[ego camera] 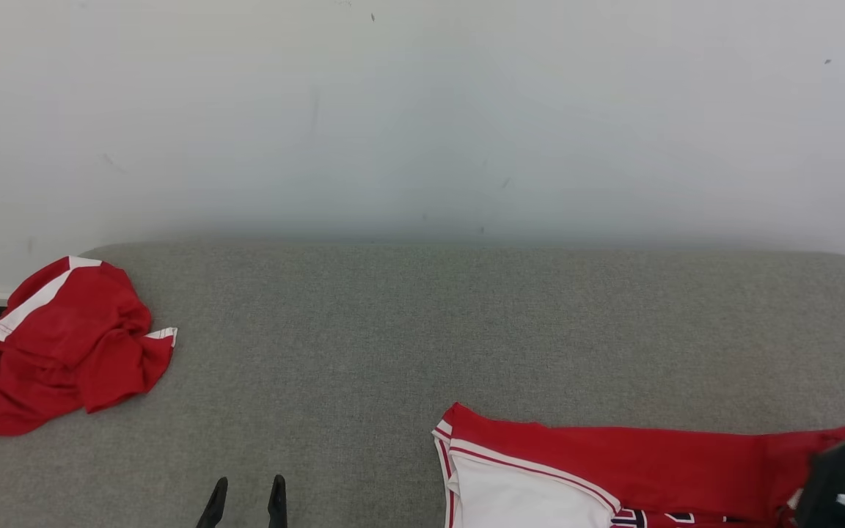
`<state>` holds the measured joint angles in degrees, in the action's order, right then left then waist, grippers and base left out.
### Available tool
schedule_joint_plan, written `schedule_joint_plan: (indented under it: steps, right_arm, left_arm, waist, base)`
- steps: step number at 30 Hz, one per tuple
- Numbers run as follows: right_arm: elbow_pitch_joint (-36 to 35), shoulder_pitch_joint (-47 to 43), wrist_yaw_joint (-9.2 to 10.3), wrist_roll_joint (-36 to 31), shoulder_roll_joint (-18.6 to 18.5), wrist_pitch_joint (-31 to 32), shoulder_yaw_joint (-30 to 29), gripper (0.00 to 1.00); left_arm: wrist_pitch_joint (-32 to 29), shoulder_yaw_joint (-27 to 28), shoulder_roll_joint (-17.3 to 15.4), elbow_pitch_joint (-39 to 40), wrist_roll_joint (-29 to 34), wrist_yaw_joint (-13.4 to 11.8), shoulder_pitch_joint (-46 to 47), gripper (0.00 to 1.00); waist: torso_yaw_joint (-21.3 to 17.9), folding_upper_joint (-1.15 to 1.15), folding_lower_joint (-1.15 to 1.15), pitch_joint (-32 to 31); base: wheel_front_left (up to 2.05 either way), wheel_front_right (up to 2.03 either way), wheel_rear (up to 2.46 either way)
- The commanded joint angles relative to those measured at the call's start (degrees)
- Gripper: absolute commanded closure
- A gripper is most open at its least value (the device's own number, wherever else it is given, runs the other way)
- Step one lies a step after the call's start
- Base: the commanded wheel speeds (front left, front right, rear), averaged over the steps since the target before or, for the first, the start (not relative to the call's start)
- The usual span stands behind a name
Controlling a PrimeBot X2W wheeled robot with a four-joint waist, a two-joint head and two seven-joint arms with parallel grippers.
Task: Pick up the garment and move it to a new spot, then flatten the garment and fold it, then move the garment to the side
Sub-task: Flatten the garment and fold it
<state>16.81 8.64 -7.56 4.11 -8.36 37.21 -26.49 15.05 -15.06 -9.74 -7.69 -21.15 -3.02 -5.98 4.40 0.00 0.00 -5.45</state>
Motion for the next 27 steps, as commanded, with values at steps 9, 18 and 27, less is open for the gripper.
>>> schedule_joint_plan:
  steps: [9,18,27]
  right_arm:
    - [-12.01,-5.63,0.12,11.42,5.23,9.82,16.08,1.0]
    - [-4.75,-3.73,0.12,17.06,5.43,5.73,28.2,1.0]
    - [6.53,1.72,0.12,21.66,5.48,-0.66,38.48,1.0]
  left_arm:
    - [0.18,0.31,1.45,-1.17,1.43,1.17,-0.57,0.0]
    - [0.18,0.21,1.73,-1.65,2.33,1.91,-0.91,0.0]
    - [0.18,2.76,1.29,-5.0,2.38,5.79,1.32,0.0]
  waist:
    - [0.04,0.0,0.0,-0.76]
    - [2.43,0.0,0.0,-1.05]
    - [4.71,0.0,0.0,-1.0]
  base:
    - [0.0,0.0,0.0]
    - [0.0,0.0,0.0]
    - [0.0,0.0,0.0]
